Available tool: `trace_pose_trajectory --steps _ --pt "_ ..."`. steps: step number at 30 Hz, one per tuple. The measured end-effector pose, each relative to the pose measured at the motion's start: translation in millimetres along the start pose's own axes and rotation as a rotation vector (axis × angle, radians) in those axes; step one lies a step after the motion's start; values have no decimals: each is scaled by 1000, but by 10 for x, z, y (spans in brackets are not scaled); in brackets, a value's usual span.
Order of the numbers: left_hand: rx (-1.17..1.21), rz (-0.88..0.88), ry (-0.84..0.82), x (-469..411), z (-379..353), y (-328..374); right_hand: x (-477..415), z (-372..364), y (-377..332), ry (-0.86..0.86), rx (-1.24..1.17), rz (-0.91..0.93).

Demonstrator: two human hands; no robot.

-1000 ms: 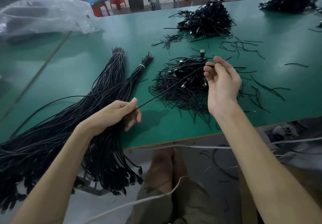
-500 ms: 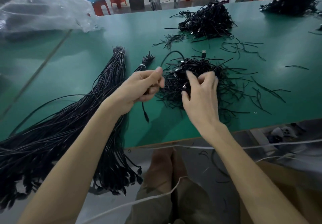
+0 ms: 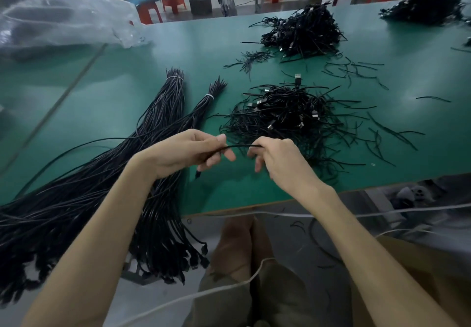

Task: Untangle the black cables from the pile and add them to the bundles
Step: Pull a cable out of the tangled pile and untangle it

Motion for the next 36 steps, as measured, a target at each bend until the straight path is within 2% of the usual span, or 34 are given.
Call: trace_pose_trajectory --steps 2,5,10,15,23,25,28,31,33,36 --pt "117 -47 11 61 144 -100 9 -7 92 -14 -122 -73" --pt "351 -101 129 123 330 -228 26 -34 180 -9 -236 -119" --pt "744 -183 251 65 304 -268 58 -161 123 -83 -290 -40" --pt "1116 -230 244 -28 99 -104 92 -254 35 -74 -326 4" --pt "988 -191 399 -6 6 20 98 -268 45 -155 -143 46" --pt "1074 -253 359 13 -12 67 82 -266 50 -193 -107 43" --pt "1166 -327 193 60 -59 193 47 -267 60 -233 -108 35" --pt "882 -323 27 178 -136 296 -23 -200 57 -225 -174 45" --pt "475 -279 -90 277 -198 326 -81 -116 72 -213 -259 29" --pt "-216 -80 -278 325 -352 218 -152 -9 86 -181 -366 1"
Point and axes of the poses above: each hand's wrist, its own x-axis away from the middle knuckle, its own z-axis out of the back of the hand, y = z × x, the point moved 4 cm from there along -x, towards the middle knuckle, and after that the axes turned 3 degrees about y, right-handed, at the moved point
